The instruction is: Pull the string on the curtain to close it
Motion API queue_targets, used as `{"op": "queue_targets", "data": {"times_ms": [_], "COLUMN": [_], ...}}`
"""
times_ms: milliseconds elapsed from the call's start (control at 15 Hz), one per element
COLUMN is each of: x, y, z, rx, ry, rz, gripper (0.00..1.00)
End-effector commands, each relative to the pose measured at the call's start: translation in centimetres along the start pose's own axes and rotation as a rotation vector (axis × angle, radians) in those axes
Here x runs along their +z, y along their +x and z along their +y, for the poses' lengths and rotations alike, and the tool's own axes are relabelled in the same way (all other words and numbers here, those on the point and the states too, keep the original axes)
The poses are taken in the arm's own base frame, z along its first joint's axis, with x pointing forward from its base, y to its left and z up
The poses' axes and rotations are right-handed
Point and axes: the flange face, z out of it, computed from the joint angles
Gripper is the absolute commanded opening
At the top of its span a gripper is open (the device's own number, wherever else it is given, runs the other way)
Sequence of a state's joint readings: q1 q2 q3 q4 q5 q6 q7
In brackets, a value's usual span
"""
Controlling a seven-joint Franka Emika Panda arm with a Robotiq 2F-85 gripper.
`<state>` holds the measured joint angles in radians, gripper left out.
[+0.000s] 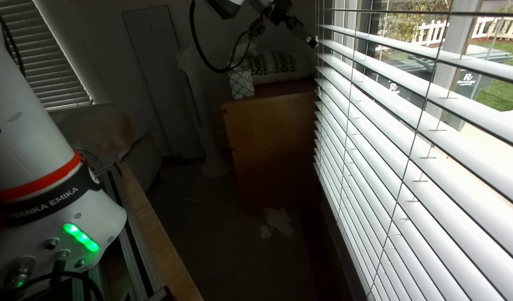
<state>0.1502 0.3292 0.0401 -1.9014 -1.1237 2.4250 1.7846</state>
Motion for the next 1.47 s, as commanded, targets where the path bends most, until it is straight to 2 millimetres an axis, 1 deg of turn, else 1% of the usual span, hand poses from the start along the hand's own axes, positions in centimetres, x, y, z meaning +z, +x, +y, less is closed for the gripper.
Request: {"op": "queue_targets", "data": {"times_ms": [0,67,133,200,267,333,533,600,667,733,800,867,933,1400], "x": [0.2,0.2,0.3,0.3,0.2,0.2,0.2,0.2,0.2,0.3,0.3,0.4,0.4,0.2], "y": [-0.2,-0.2,-0.2,-0.2,-0.1,-0.1,-0.1,-0.2,-0.2,-0.3,-0.3,-0.4,-0.4,-1.4], "z": [-0.5,-0.6,-0.6,-0.7,-0.7,-0.7,-0.8,-0.8,-0.8,-0.8,-0.8,-0.8,-0.7,-1.1], "rx": [0.007,0.006,0.006,0.006,0.005,0.004,-0.002,-0.005,-0.009,-0.012,-0.014,-0.015,-0.018,-0.019], "ry": [-0.014,-0.014,-0.014,-0.013,-0.014,-0.013,-0.016,-0.018,-0.021,-0.023,-0.025,-0.027,-0.029,-0.021], "rz": [0.026,0.026,0.028,0.03,0.035,0.036,0.045,0.048,0.051,0.052,0.053,0.053,0.05,-0.013], "gripper": [0.16,0.25,0.26,0.31,0.28,0.3,0.29,0.28,0.24,0.11,0.03,0.01,0.04,0.04]}}
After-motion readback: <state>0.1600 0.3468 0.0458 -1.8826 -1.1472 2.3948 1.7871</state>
